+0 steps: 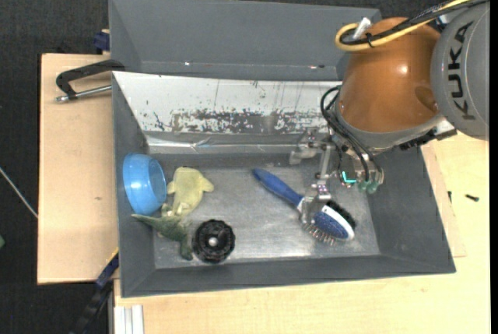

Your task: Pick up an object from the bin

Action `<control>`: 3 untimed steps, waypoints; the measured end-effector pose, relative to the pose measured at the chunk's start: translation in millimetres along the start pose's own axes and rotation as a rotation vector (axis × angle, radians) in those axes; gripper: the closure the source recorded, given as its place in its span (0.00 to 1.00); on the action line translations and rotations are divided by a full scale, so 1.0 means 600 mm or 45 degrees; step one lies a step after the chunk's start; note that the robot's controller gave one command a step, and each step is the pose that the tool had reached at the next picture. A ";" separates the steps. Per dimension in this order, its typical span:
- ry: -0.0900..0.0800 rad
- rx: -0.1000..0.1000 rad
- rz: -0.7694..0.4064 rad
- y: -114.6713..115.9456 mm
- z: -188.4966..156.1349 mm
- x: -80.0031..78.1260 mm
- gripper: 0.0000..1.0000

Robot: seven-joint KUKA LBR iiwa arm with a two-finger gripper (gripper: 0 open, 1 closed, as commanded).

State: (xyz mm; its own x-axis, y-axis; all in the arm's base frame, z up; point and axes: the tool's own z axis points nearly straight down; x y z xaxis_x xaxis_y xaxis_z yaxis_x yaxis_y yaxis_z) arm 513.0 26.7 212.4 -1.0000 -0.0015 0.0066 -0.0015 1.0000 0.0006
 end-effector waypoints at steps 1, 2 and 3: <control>0.000 0.001 -0.110 -0.033 0.183 -0.042 0.00; -0.018 0.000 -0.110 -0.031 0.174 -0.047 1.00; -0.014 0.000 -0.110 -0.032 0.175 -0.045 0.00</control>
Offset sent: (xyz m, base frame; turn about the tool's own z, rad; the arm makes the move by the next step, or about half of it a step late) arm 0.0252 -0.0196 -0.1059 -0.0874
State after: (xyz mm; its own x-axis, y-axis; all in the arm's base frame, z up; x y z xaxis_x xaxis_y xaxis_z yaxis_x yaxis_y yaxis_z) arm 539.4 7.8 107.3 -0.9961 -0.0876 -0.0043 -0.0876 0.9962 0.0010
